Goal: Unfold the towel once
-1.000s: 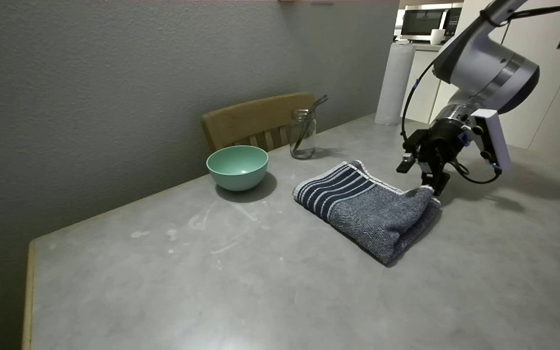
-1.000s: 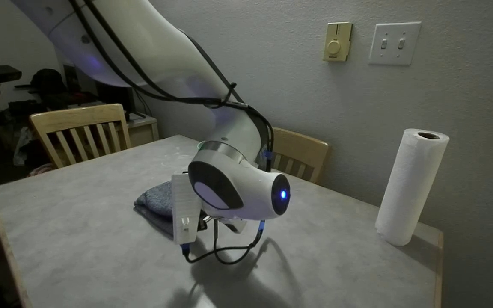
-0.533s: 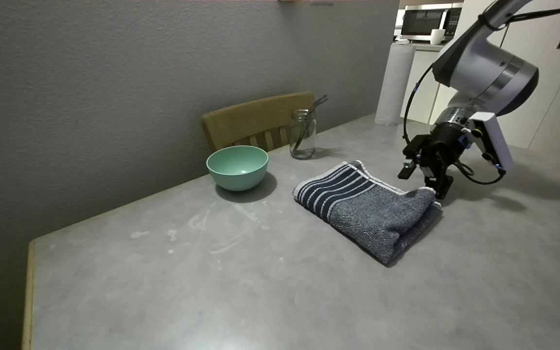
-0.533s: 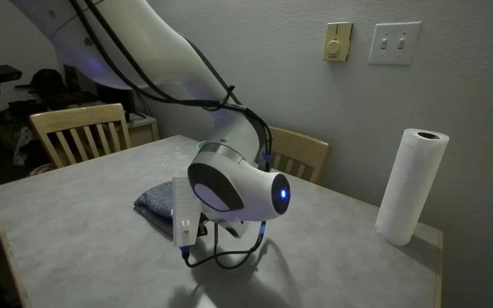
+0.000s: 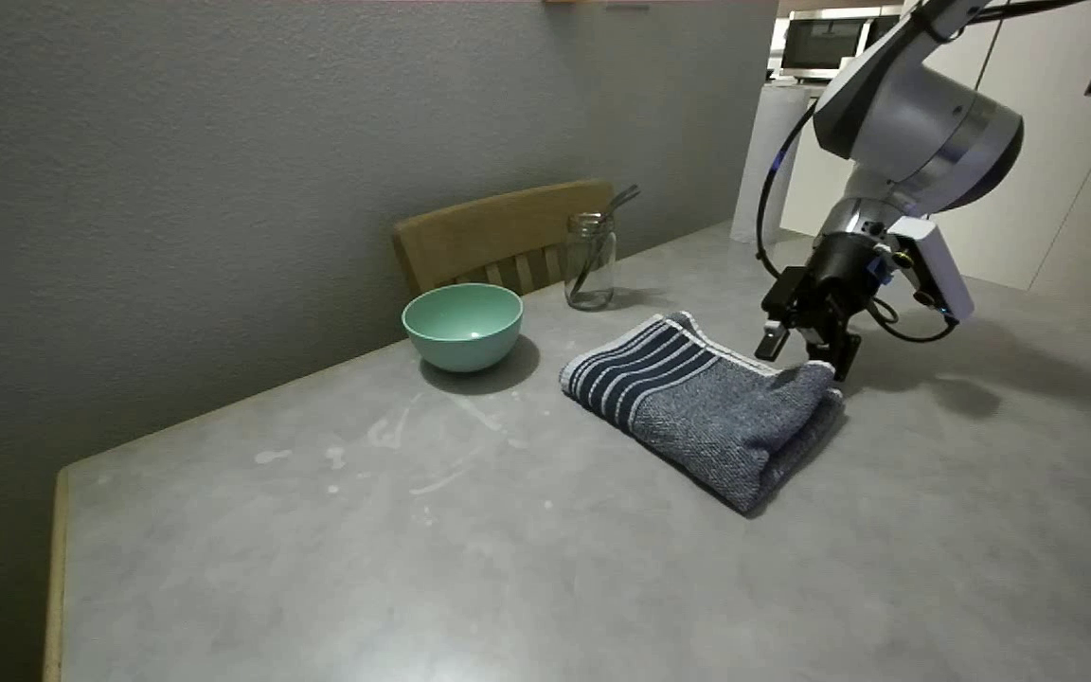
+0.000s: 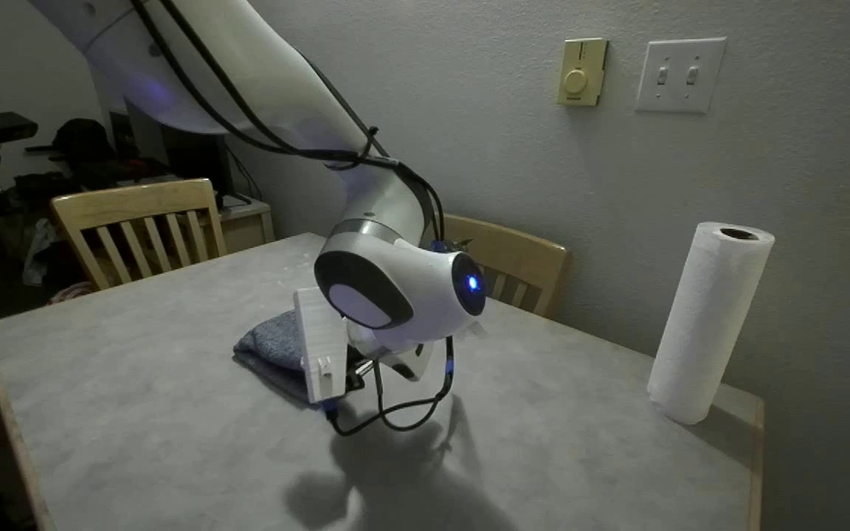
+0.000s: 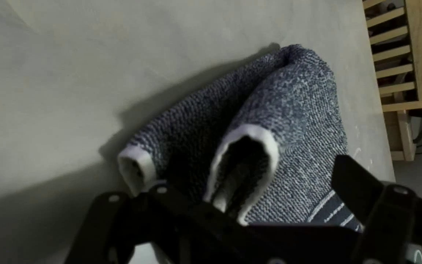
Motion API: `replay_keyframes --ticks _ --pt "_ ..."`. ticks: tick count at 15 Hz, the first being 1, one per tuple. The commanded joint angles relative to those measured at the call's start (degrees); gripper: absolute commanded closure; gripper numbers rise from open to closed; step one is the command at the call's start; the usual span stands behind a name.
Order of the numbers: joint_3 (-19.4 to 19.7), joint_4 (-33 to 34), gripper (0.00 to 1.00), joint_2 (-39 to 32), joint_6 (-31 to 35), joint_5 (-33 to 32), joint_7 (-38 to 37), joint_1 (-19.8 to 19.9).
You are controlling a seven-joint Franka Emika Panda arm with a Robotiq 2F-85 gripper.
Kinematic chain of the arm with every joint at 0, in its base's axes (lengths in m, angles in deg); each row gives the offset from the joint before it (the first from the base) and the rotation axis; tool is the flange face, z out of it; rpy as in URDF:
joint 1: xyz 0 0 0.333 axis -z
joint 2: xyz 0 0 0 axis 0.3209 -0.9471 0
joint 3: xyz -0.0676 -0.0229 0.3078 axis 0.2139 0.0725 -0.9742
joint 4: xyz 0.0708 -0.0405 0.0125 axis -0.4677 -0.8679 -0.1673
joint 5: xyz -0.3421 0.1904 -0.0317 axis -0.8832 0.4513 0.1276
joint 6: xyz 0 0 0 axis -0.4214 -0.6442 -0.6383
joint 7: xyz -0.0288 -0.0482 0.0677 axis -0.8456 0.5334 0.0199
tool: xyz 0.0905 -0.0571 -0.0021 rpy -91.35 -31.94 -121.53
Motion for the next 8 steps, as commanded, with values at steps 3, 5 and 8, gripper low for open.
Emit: replay_keyframes --ticks 3,5,8 --pt "-1.0 -0.8 0.00 0.9 3.8 -2.2 -0.9 -0.7" --pt "-1.2 -1.0 0.00 1.4 4.1 -2.9 -1.5 -0.7" --pt "-1.4 -1.8 0.13 2.3 4.4 -3.8 -2.2 -0.8"
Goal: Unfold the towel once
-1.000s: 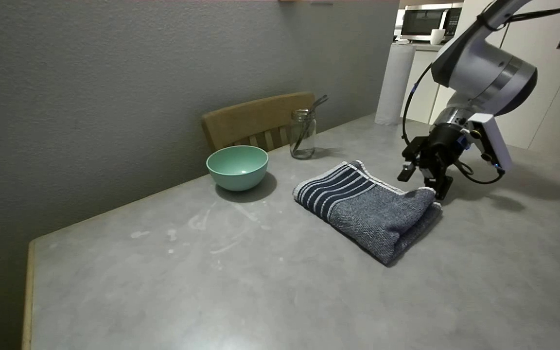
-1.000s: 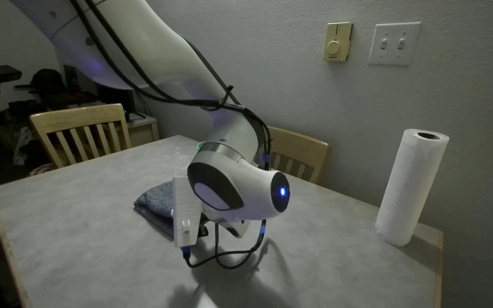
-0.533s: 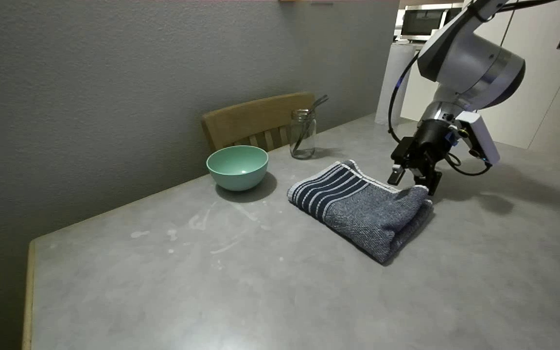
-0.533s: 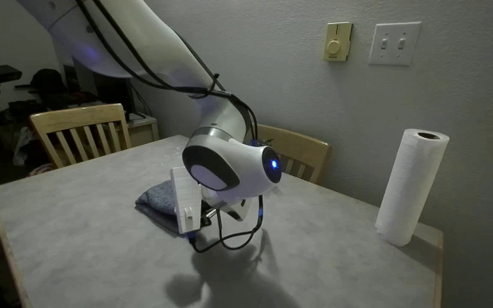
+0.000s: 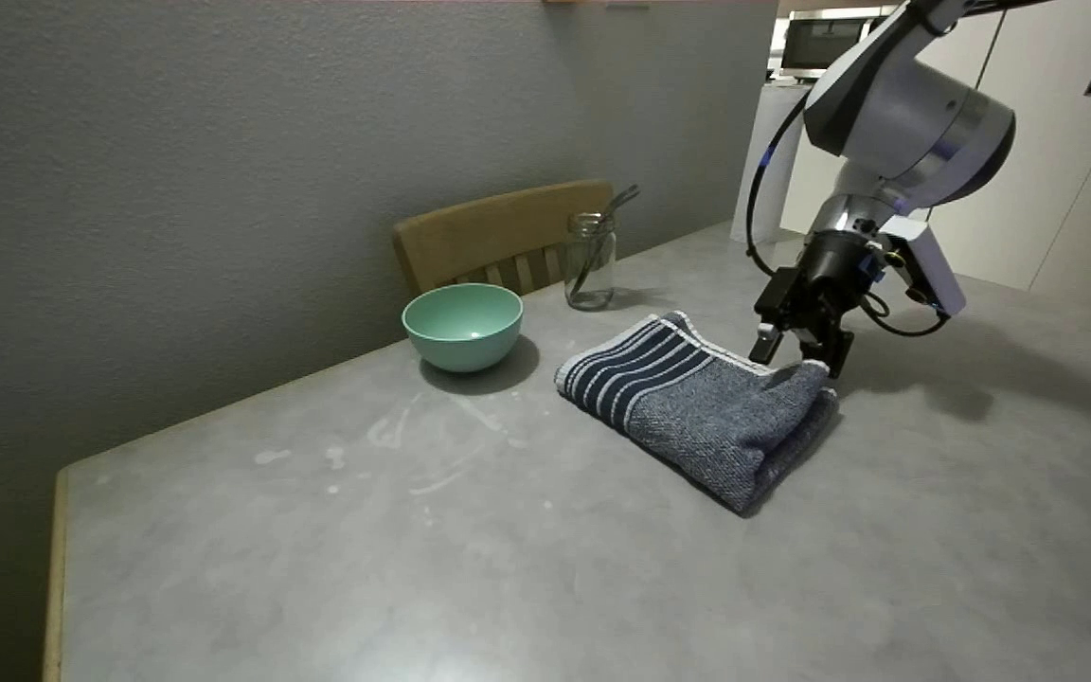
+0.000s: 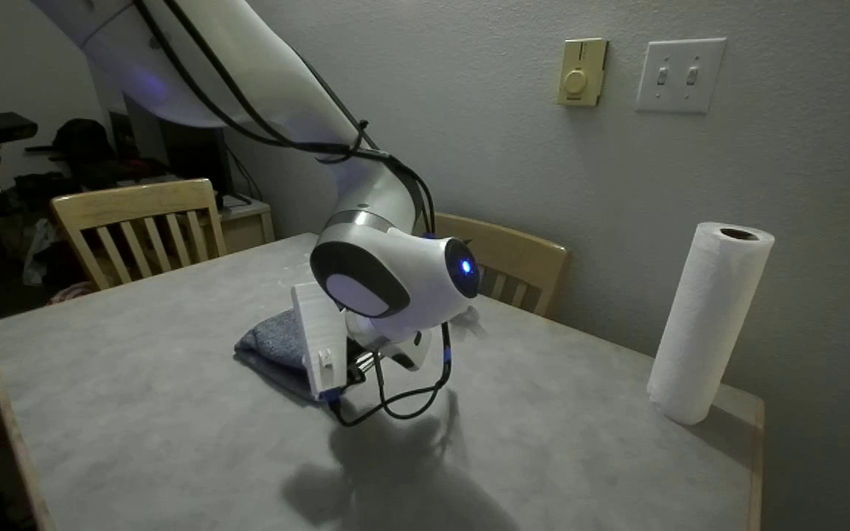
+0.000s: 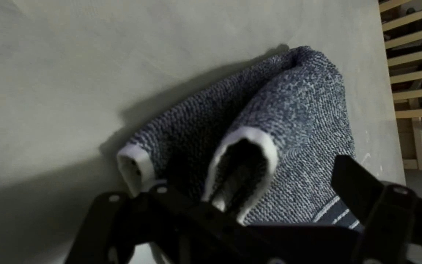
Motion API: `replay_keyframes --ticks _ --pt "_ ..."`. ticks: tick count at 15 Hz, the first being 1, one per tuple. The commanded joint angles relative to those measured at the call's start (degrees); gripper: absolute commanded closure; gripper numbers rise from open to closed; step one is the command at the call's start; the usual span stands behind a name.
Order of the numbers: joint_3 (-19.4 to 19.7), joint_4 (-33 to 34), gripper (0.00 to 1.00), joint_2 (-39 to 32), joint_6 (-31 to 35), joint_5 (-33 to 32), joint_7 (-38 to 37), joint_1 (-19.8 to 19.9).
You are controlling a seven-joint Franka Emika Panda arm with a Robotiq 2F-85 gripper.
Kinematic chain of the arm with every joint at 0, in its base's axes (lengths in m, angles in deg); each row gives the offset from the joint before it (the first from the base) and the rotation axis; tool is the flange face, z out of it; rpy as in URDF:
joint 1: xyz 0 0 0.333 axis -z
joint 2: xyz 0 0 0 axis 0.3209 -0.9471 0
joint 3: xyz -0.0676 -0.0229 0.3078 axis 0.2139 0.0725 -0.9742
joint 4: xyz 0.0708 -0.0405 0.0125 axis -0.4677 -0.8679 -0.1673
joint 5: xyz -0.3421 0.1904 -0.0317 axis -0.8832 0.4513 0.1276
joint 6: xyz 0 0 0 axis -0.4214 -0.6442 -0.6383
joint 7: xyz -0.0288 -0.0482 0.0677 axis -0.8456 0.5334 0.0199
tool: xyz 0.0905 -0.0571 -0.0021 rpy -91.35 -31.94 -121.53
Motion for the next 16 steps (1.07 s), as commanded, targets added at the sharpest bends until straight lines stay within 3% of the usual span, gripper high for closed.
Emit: replay_keyframes --ticks 1,11,16 --pt "-0.5 -2.0 0.26 1.9 2.4 -1.7 -1.5 -0.1" --pt "-0.6 -2.5 0.97 2.2 1.8 -2.3 -1.6 0.3" --pt "-0.4 -4.9 0.99 5.2 2.7 -3.7 -2.0 -0.7"
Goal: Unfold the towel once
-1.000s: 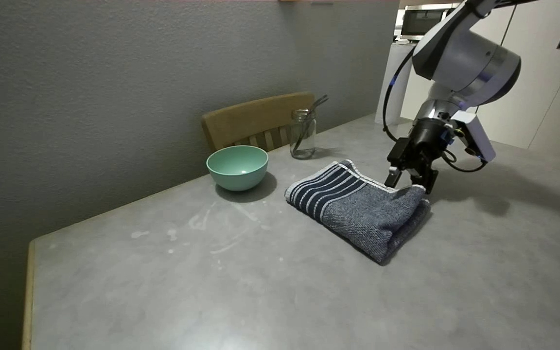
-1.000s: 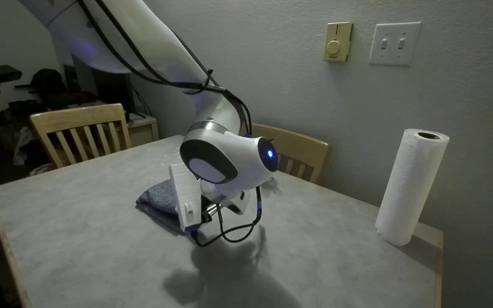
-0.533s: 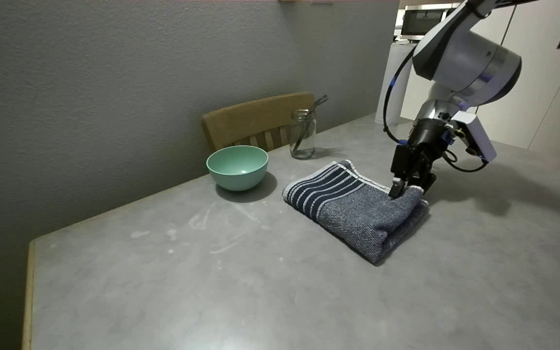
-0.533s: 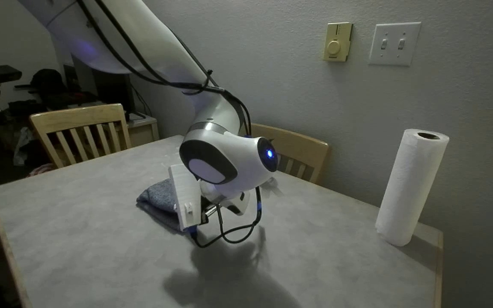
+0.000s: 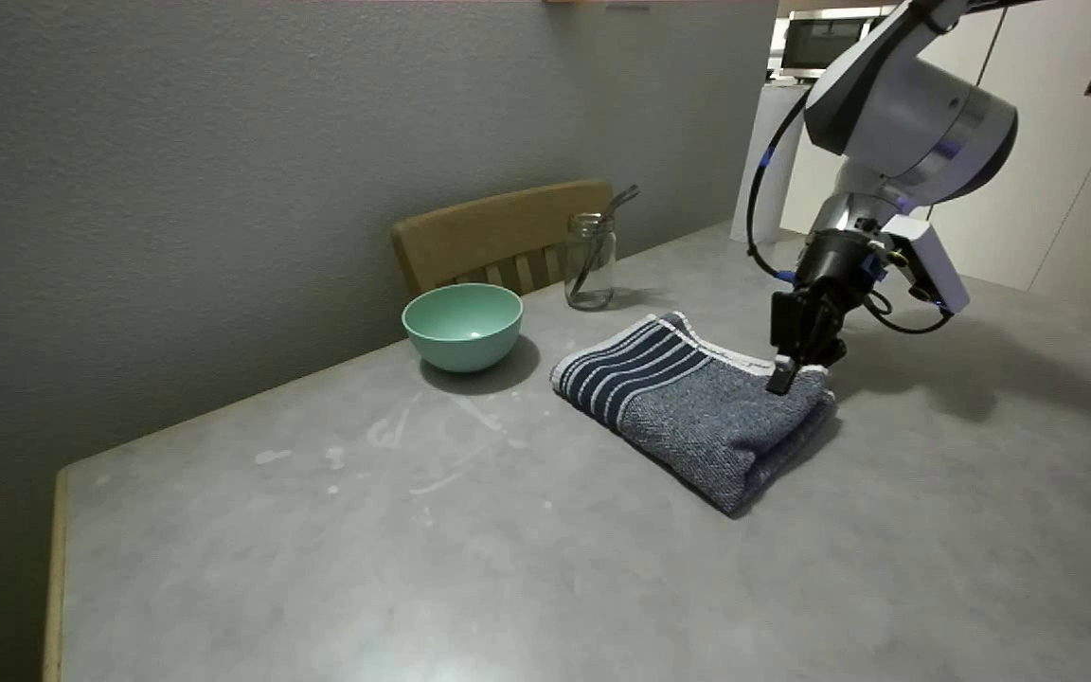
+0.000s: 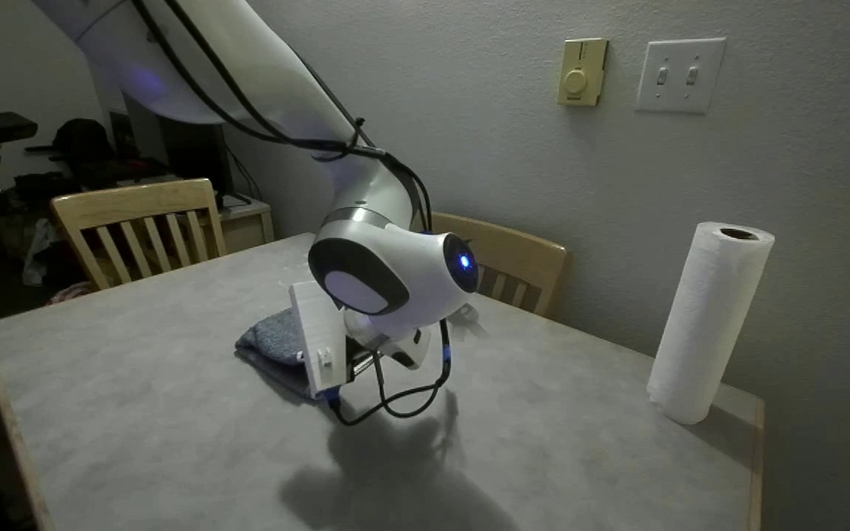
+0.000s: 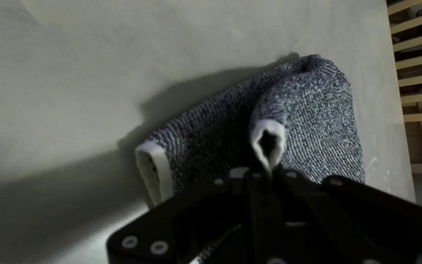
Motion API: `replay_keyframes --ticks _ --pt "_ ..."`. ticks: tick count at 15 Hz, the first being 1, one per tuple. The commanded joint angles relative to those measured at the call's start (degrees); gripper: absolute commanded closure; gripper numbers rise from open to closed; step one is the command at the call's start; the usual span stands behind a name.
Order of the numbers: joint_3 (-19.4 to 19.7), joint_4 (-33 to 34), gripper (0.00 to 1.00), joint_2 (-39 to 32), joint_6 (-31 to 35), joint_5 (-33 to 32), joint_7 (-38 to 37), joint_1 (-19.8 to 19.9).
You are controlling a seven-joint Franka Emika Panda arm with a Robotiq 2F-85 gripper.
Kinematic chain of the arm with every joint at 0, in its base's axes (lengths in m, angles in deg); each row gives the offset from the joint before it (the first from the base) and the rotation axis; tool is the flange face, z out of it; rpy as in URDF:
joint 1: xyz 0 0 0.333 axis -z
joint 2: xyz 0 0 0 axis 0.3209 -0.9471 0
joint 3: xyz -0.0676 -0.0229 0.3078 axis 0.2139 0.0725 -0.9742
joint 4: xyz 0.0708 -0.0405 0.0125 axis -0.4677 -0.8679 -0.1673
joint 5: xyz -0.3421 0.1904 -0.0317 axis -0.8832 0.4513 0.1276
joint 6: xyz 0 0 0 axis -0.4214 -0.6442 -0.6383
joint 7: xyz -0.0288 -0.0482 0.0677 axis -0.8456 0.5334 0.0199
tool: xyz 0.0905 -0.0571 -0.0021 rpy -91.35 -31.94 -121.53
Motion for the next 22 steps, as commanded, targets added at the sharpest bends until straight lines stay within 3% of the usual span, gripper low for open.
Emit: replay_keyframes --ticks 1,11,16,22 --pt "-0.4 -5.2 0.99 5.7 2.3 -3.0 -1.4 -1.1" --pt "-2.9 -8.4 0.99 12.4 2.0 -7.9 1.2 -2.7" --pt "-4.3 -6.6 0.99 11.7 1.3 -17.8 4.0 -3.8" --pt "-6.8 -5.6 0.99 11.4 5.0 -30.9 2.5 -6.9"
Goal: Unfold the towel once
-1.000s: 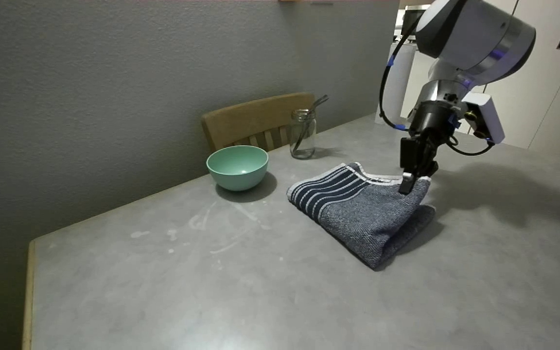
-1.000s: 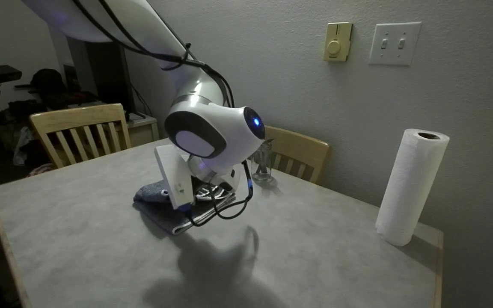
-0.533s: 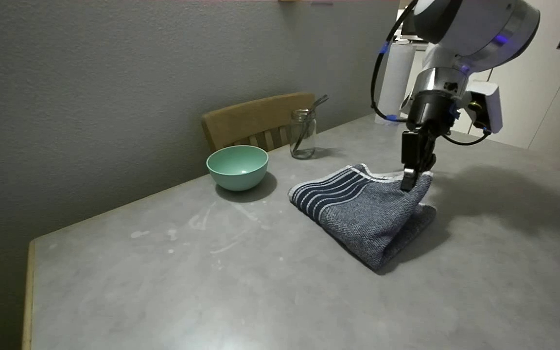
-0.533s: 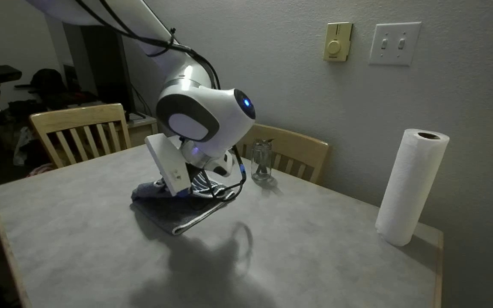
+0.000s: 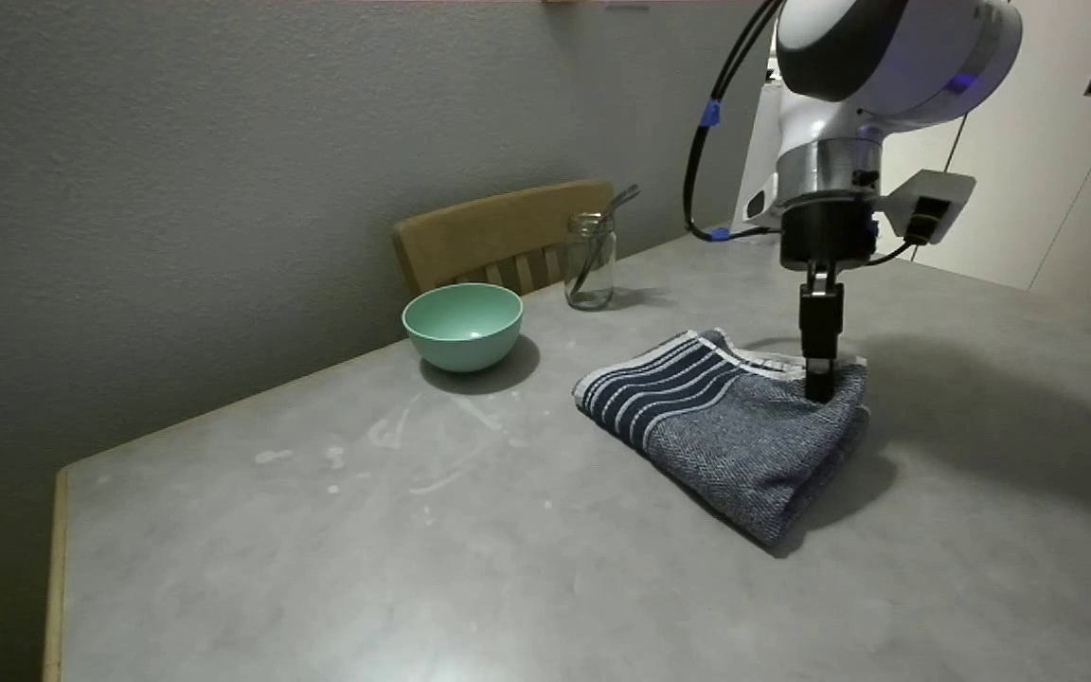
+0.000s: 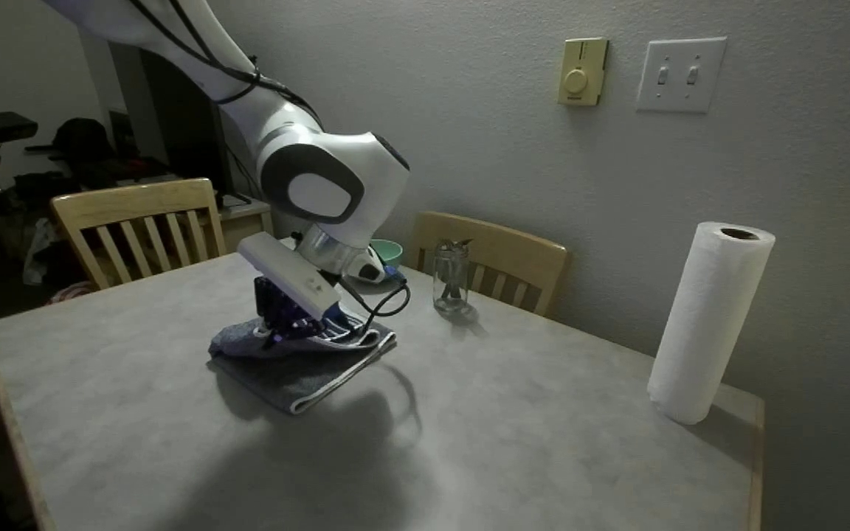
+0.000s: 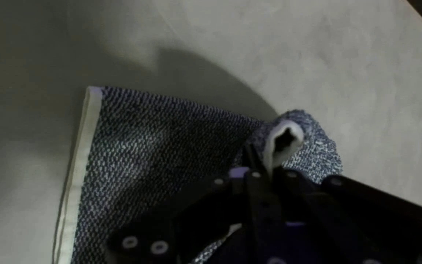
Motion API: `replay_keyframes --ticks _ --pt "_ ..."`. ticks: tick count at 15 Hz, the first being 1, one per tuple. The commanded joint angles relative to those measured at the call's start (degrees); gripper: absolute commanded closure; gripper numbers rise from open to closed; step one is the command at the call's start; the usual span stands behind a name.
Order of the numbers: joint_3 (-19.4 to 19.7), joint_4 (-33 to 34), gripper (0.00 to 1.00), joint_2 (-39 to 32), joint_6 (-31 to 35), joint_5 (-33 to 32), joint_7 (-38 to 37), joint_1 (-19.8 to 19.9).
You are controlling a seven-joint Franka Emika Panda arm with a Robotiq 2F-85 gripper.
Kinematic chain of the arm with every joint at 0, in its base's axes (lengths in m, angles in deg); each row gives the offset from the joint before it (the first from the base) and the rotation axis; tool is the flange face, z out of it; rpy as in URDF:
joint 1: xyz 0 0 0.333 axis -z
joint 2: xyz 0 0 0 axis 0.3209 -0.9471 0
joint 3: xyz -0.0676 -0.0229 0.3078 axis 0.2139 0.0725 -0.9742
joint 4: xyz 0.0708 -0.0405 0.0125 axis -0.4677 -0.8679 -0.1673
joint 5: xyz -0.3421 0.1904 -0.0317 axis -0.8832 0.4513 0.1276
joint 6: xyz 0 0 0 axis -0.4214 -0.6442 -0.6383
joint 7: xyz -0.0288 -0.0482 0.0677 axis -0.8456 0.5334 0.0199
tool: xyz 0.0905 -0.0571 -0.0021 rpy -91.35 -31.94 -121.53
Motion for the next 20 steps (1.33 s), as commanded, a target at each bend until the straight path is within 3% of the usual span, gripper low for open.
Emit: replay_keyframes --ticks 1,9,20 --pt "-1.3 -0.1 0.99 0.8 3.7 -5.5 -0.9 -1.7" --pt "-3.7 1.2 0.99 1.2 7.7 -12.0 -2.8 -3.7" --pt "-7.9 3.3 0.99 1.8 6.0 -11.0 -0.8 -4.0"
